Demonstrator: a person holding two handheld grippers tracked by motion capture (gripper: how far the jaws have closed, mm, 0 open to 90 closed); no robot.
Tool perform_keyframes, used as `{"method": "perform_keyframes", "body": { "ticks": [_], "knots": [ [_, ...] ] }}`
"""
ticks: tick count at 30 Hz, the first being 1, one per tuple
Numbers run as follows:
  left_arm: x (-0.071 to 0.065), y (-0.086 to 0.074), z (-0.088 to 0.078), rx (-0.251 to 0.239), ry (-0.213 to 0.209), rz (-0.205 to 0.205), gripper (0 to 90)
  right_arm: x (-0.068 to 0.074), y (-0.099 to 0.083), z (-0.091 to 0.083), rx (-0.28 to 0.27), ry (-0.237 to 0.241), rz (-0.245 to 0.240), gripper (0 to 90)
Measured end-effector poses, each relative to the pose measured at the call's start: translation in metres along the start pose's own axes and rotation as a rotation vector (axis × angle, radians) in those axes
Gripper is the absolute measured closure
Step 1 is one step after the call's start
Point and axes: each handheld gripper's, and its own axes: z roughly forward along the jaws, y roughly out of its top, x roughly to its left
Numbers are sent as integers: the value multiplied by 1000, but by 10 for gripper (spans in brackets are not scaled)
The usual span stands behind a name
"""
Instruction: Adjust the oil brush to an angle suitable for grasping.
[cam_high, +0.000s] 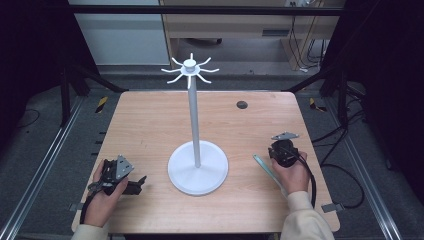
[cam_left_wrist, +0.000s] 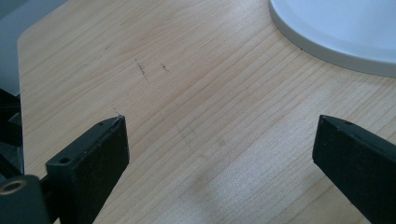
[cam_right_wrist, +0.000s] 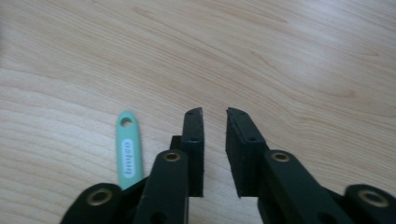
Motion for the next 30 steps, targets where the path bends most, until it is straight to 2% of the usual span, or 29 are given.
{"method": "perform_keyframes", "body": {
  "ticks": [1, 5, 11, 30],
  "knots": [
    [0, 0, 0, 2, -2, 0, 32, 4, 0, 1, 2, 15, -15, 848],
    [0, 0, 0, 2, 0, 2, 33, 10, 1, 2, 12, 48, -37, 897],
    [0, 0, 0, 2, -1, 2, 32, 14, 1, 5, 18, 95, -50, 900],
    [-1, 0, 1, 9, -8, 12, 32, 18, -2, 16, 77, 134, -49, 900]
  ]
}}
